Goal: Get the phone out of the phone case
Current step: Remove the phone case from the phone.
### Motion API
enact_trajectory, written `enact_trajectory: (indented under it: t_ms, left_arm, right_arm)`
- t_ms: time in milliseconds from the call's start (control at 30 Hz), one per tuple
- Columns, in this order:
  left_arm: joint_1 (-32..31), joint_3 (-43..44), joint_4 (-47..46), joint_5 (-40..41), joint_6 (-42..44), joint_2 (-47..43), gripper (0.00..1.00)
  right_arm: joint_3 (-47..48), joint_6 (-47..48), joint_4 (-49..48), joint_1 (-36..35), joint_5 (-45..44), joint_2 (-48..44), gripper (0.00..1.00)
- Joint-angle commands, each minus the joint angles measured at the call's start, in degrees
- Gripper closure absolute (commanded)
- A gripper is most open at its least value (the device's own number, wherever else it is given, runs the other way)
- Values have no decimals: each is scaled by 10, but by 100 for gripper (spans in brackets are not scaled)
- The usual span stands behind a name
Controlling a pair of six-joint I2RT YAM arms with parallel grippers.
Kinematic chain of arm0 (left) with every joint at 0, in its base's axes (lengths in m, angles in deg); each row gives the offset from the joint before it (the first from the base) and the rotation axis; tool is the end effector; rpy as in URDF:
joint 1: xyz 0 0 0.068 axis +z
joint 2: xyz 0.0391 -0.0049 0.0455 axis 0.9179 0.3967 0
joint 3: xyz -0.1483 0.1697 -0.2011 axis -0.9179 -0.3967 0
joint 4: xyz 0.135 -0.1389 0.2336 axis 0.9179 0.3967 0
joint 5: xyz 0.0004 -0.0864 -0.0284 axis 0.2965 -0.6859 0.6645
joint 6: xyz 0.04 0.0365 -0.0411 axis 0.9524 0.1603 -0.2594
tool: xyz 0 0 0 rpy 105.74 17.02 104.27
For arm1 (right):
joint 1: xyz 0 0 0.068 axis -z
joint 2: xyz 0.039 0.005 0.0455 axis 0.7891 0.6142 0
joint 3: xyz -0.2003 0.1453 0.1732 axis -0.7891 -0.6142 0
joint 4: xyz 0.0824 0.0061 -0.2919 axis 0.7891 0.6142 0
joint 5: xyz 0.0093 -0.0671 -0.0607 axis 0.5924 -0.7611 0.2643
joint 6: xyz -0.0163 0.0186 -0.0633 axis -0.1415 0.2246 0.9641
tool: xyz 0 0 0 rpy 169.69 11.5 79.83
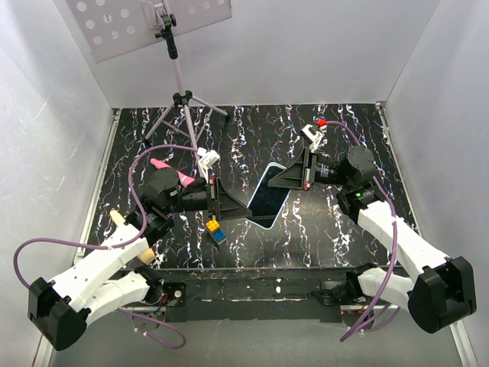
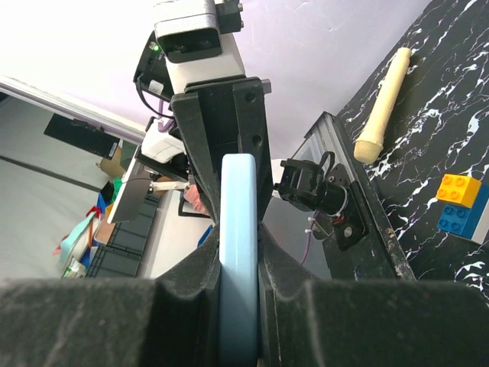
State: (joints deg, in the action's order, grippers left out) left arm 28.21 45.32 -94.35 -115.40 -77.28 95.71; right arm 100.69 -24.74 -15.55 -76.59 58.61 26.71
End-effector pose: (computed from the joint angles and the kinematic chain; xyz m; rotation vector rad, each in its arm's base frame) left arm 0.1704 -0.1850 0.3479 0.5071 1.9182 -1.7607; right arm 0.2349 0.1572 0.3651 -0.3633 1.7498 1.9409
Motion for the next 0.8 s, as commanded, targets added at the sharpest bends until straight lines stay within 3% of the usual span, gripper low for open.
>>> enact_trajectory:
  t_ms: [0, 467, 667, 767]
  left_arm:
    - [3, -4, -39, -63, 13, -5, 78]
    - [2, 12, -88, -176, 24, 45, 86]
    - [3, 31, -87, -207, 33, 68, 78]
    - [2, 41, -80, -209, 33, 74, 68]
  right_arm:
    - [26, -21, -55, 1, 2, 0, 99]
    - [41, -41, -67, 1, 32, 8, 99]
    - [59, -44, -63, 1, 36, 14, 99]
    - [63, -38, -58, 1, 36, 17, 99]
